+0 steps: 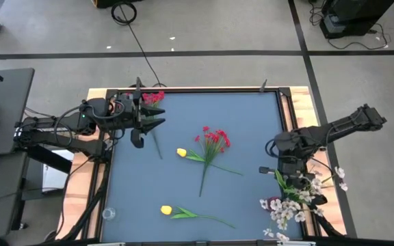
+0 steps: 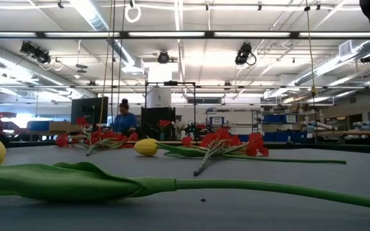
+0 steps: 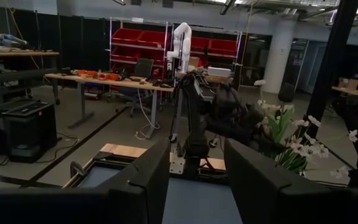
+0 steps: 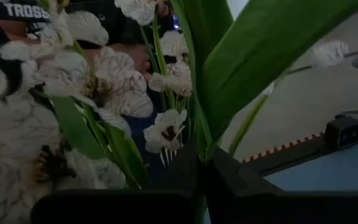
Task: Sort flowers into vase by color
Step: Put the black tulip into the red vase
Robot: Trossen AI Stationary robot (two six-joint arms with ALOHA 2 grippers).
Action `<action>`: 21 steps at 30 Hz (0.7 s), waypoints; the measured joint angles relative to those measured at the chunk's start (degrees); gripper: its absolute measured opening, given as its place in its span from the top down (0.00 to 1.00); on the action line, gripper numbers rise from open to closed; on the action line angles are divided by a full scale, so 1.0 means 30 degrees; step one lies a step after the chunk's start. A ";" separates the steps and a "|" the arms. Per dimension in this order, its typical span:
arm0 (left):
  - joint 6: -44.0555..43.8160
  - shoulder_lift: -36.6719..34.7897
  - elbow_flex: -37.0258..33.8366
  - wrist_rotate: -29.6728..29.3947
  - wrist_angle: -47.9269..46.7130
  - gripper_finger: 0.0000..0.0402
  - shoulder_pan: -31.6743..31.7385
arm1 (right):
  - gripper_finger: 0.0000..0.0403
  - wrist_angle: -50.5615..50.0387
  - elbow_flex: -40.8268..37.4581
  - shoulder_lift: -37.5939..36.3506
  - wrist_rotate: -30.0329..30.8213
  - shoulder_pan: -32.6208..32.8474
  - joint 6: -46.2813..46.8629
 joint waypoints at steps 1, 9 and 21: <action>0.0000 0.0000 0.0000 0.0000 0.0000 0.61 0.0000 | 0.95 -0.0300 0.0003 0.0000 0.0241 0.0083 -0.0214; 0.0000 0.0000 0.0000 0.0007 0.0007 0.61 0.0000 | 0.94 -0.2432 0.0003 0.0000 0.1887 0.0928 -0.1683; 0.0000 0.0000 0.0000 0.0022 0.0000 0.61 0.0000 | 0.94 -0.3055 0.0003 0.0143 0.3430 0.1674 -0.1848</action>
